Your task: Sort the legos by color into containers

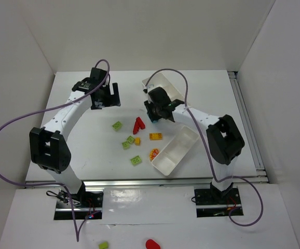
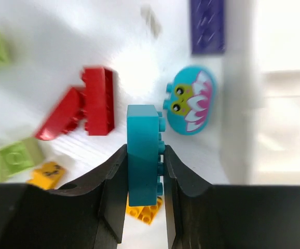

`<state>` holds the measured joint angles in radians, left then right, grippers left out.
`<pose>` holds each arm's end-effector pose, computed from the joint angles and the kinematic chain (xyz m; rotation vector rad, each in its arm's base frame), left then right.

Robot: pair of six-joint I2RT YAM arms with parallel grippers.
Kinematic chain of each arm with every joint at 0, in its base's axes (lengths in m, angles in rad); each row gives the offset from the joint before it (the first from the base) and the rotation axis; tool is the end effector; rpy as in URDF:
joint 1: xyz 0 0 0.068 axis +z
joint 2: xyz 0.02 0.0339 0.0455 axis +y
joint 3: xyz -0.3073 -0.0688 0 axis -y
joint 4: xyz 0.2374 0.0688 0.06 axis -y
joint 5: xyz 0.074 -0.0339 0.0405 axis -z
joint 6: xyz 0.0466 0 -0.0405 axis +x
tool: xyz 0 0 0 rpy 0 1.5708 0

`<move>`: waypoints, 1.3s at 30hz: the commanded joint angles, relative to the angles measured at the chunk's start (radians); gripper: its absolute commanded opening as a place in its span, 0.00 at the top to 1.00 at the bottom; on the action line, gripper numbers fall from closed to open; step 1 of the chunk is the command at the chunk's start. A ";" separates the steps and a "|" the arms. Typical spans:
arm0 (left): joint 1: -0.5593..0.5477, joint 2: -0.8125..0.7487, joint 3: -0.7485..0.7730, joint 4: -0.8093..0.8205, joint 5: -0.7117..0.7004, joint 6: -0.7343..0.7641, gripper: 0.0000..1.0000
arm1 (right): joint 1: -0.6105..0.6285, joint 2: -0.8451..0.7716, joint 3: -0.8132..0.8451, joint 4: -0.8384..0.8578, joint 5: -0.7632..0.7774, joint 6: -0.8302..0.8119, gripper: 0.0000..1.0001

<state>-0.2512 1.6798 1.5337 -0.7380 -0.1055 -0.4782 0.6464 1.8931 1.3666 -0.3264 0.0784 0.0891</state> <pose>0.3628 -0.0880 0.3507 -0.3244 2.4362 -0.1921 0.3470 0.2573 0.2468 -0.6351 2.3502 0.2393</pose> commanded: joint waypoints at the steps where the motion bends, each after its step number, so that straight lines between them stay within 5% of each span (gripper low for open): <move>1: 0.007 -0.012 0.052 -0.003 0.013 -0.007 0.00 | -0.034 -0.124 0.058 0.073 0.023 0.018 0.76; 11: 0.017 -0.012 0.043 -0.032 0.013 0.021 0.00 | -0.131 0.176 0.521 0.033 0.130 0.038 0.76; 19: 0.026 -0.003 0.043 -0.041 0.013 0.030 0.00 | -0.183 0.369 0.723 0.076 0.156 0.038 0.74; 21: 0.026 0.006 0.043 -0.041 0.013 0.039 0.00 | -0.194 0.429 0.794 0.089 0.156 0.051 0.63; 24: 0.026 0.015 0.068 -0.051 0.013 0.059 0.00 | -0.212 0.515 0.935 -0.003 0.146 0.077 0.29; 25: 0.026 0.015 0.068 -0.063 0.013 0.059 0.00 | -0.212 0.515 0.966 -0.013 0.146 0.077 0.28; 27: 0.026 0.015 0.068 -0.063 0.013 0.059 0.00 | -0.199 0.440 0.921 0.007 0.135 0.077 0.28; 34: 0.026 0.004 0.059 -0.063 0.013 0.059 0.00 | -0.087 0.045 0.314 0.041 0.156 0.141 0.28; 39: 0.026 -0.018 0.059 -0.063 -0.046 0.050 0.00 | 0.007 -0.136 0.037 0.041 0.129 0.199 0.28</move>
<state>-0.2310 1.6890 1.5673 -0.7937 -0.1154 -0.4431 0.6281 1.8294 1.4956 -0.2993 0.2222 0.2310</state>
